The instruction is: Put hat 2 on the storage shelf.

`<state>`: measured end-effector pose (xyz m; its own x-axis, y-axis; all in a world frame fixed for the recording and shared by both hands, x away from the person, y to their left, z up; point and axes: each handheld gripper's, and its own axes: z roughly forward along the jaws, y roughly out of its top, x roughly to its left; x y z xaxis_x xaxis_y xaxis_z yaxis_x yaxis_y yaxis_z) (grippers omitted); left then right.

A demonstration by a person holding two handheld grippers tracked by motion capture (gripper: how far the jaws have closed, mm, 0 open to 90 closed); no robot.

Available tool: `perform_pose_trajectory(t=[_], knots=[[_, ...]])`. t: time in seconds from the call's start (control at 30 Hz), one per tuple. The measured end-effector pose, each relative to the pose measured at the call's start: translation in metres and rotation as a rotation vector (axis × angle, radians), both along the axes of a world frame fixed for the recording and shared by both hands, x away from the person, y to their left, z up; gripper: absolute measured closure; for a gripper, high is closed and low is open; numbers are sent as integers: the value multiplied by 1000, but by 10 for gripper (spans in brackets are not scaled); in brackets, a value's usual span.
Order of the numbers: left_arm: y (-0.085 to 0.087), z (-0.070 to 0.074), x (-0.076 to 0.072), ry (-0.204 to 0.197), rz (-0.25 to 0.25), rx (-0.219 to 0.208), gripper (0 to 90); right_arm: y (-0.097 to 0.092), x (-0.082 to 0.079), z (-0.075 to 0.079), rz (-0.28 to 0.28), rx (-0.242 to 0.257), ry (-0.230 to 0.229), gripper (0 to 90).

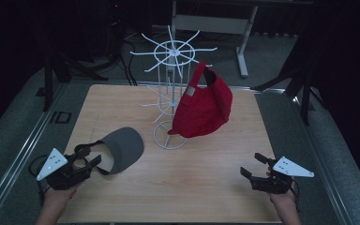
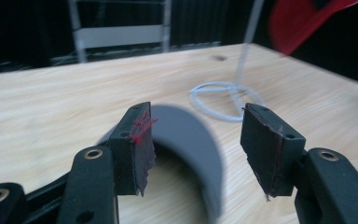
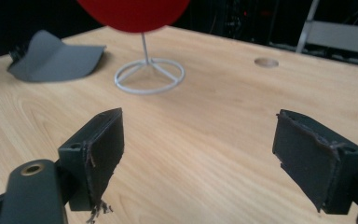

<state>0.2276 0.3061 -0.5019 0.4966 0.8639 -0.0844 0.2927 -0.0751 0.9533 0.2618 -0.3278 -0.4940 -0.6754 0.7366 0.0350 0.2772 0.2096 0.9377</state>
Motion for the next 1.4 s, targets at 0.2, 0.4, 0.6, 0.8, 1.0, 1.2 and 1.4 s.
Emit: perform_pose_trajectory(t=[0.2,0.4,0.6,0.8,1.0,1.2,1.4], knots=[[31,-19,-1,54,69,14,441,-2,-1,-12,-7,-11,17,165],[39,-45,0,169,156,98,441,-5,-2,-18,-31,3,19,165],[33,-56,6,217,154,155,440,-5,-1,-17,-33,9,12,166],[24,-58,18,258,168,224,417,-9,-1,-15,-44,24,0,167],[16,-60,30,320,198,263,456,-16,-3,-14,-66,38,-5,169],[7,-60,41,343,211,265,630,-23,-5,-13,-85,46,-12,170],[0,-57,51,346,229,244,789,-25,-6,-14,-96,42,-13,170]])
